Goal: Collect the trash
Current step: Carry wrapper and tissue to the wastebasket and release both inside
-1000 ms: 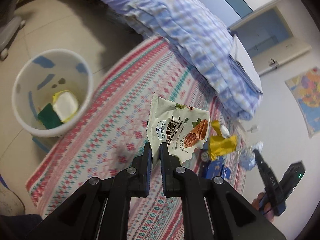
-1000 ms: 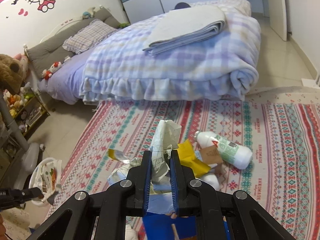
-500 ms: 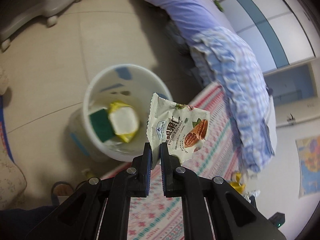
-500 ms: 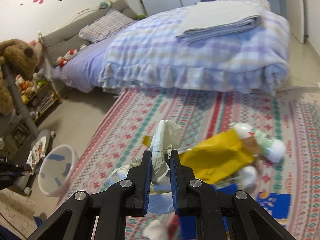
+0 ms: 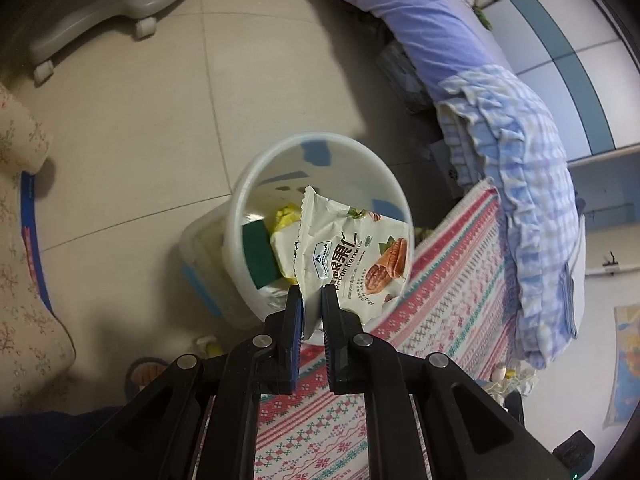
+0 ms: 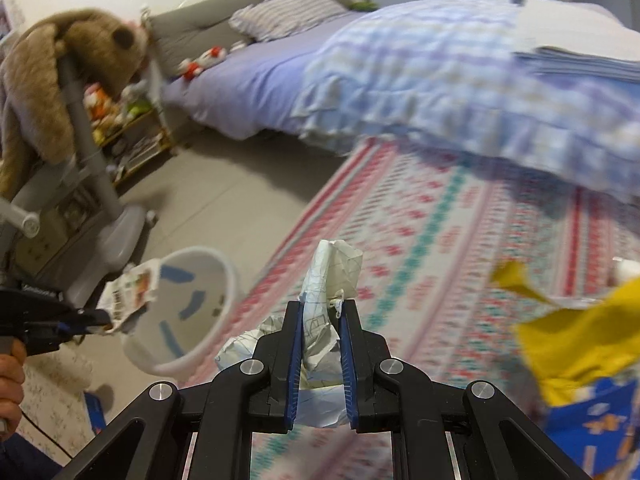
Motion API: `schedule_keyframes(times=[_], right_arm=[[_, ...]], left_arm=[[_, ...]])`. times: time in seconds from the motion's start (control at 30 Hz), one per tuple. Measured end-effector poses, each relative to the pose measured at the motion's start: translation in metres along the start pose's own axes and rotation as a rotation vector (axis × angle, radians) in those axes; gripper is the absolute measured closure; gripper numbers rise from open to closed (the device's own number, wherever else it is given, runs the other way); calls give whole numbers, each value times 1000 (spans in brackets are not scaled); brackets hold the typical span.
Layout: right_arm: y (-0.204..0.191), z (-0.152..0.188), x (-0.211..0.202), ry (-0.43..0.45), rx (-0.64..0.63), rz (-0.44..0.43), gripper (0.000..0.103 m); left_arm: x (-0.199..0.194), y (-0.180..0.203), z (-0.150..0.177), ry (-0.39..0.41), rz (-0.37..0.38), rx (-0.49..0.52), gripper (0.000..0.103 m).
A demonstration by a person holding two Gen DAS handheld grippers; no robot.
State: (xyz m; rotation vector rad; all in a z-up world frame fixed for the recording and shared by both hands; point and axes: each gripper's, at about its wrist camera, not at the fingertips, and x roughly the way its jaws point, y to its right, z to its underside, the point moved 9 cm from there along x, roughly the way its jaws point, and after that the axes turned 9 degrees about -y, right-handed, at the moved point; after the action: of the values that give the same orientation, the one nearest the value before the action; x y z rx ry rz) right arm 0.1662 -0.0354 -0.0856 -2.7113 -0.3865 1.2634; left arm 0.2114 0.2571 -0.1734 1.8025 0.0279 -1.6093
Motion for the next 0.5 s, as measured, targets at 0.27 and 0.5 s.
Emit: schedule_keyframes(times=[0.27,0.5], right_arm=[[-69,-19,53,-24,-63,-54,87],[-115,-35,97,-50,-151,-57,87]], left_arm=[[-4,-15,-7,8,1,-51,61],[-19,-22,-13,64,2,-78,61]])
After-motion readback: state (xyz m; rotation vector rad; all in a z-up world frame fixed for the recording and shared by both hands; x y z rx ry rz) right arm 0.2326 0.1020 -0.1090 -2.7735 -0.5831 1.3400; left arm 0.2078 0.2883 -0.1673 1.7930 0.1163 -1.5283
